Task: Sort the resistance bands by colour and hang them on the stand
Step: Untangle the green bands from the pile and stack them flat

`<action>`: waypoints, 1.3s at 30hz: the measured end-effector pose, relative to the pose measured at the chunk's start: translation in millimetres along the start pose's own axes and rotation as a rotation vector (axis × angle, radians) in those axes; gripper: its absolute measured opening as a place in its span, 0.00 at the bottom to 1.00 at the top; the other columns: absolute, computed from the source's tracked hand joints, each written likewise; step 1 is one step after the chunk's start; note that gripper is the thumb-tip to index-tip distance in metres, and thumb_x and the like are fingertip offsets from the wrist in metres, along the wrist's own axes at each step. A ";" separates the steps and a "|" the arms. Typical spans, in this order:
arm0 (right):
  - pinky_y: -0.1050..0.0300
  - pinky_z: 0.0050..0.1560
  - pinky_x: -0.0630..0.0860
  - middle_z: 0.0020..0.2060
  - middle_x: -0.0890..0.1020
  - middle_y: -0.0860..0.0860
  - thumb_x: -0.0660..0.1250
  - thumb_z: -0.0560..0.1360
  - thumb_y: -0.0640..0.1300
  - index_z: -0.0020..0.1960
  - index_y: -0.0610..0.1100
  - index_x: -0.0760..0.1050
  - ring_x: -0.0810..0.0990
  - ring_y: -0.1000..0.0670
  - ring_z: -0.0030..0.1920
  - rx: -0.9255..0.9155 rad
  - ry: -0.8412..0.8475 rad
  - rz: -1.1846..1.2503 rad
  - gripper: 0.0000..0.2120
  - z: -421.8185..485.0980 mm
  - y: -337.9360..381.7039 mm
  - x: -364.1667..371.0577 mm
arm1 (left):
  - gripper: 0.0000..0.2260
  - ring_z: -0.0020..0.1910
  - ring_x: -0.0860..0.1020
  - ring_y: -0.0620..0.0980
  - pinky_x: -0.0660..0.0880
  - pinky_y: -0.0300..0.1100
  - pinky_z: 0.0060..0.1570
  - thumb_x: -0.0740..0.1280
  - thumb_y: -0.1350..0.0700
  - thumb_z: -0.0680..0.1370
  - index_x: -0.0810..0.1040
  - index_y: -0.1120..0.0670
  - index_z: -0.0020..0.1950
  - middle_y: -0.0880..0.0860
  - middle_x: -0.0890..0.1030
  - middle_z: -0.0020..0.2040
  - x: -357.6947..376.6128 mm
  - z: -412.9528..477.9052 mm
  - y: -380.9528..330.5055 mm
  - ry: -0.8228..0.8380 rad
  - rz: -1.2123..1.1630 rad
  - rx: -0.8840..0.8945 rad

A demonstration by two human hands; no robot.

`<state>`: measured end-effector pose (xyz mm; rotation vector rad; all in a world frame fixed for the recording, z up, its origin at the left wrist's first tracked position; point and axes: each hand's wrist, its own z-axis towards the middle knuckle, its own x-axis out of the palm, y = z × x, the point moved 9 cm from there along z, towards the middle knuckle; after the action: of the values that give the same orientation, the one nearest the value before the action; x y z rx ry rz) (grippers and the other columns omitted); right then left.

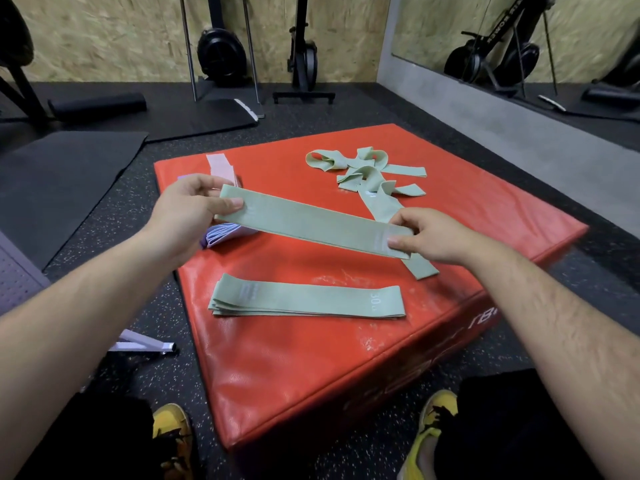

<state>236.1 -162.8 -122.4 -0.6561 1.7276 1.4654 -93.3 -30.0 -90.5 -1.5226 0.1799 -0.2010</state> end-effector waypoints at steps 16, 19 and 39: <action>0.67 0.34 0.75 0.35 0.81 0.51 0.71 0.76 0.33 0.53 0.45 0.82 0.78 0.57 0.28 0.076 0.132 0.043 0.09 -50.8 -5.3 22.9 | 0.05 0.40 0.79 0.48 0.76 0.43 0.46 0.74 0.61 0.74 0.82 0.53 0.47 0.53 0.84 0.43 -15.1 -38.0 50.6 0.064 0.724 0.053; 0.69 0.34 0.74 0.32 0.81 0.55 0.72 0.75 0.36 0.53 0.45 0.83 0.78 0.59 0.27 0.081 0.163 -0.028 0.09 -53.5 -5.3 32.9 | 0.05 0.41 0.80 0.47 0.75 0.38 0.44 0.75 0.60 0.74 0.82 0.53 0.48 0.51 0.84 0.43 -17.9 -40.7 57.6 0.073 0.802 0.081; 0.59 0.51 0.70 0.48 0.80 0.55 0.71 0.74 0.47 0.64 0.53 0.79 0.77 0.54 0.46 0.083 0.173 -0.274 0.18 -46.0 -17.6 63.7 | 0.08 0.43 0.74 0.50 0.67 0.42 0.45 0.75 0.57 0.74 0.80 0.52 0.50 0.52 0.77 0.45 -14.5 -37.7 80.5 0.125 1.025 0.237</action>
<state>203.1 -205.5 -182.1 -0.9572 1.7374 1.1703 -114.9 -60.0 -172.6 -1.0275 0.9642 0.4869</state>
